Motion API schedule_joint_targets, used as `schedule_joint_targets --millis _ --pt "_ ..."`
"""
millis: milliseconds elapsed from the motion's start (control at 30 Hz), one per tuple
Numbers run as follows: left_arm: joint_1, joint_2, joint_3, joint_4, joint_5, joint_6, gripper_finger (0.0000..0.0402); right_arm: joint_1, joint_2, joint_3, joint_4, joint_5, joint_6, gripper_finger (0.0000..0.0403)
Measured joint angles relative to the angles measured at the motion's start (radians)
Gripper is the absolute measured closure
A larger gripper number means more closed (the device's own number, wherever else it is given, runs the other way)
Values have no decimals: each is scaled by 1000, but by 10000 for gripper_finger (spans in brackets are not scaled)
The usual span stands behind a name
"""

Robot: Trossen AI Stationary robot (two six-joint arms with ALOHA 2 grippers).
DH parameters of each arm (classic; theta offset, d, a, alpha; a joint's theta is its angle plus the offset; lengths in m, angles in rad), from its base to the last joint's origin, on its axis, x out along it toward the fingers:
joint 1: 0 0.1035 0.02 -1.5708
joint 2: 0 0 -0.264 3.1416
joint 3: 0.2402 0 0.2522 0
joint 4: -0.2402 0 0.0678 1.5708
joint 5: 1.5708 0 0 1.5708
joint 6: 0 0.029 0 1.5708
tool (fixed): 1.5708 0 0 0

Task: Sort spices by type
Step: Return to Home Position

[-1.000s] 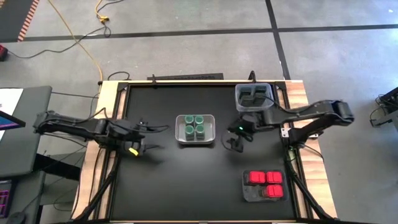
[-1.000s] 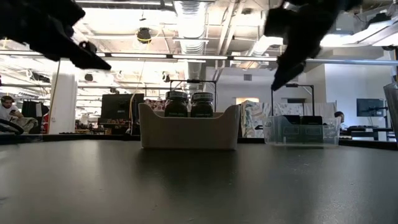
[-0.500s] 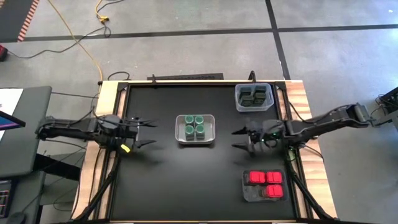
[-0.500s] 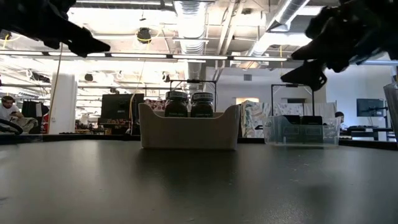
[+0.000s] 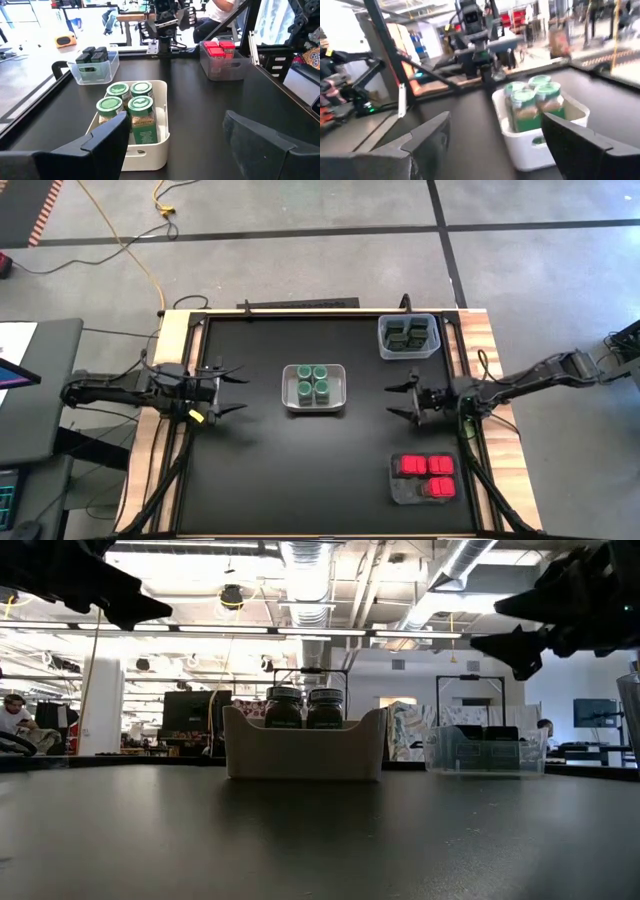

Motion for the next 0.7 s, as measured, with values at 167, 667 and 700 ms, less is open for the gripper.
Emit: schedule_joint_targets --millis 167,667,700 --pt "0 0 0 -5 -1 2 95 -45 -87 0 -65 -47 -62 66" --pt "0 0 0 -51 3 -19 95 -61 -476 -1 -575 -94 13 66" --pt "0 -1 0 -55 3 -19 95 -61 -505 -1 -603 -94 18 66"
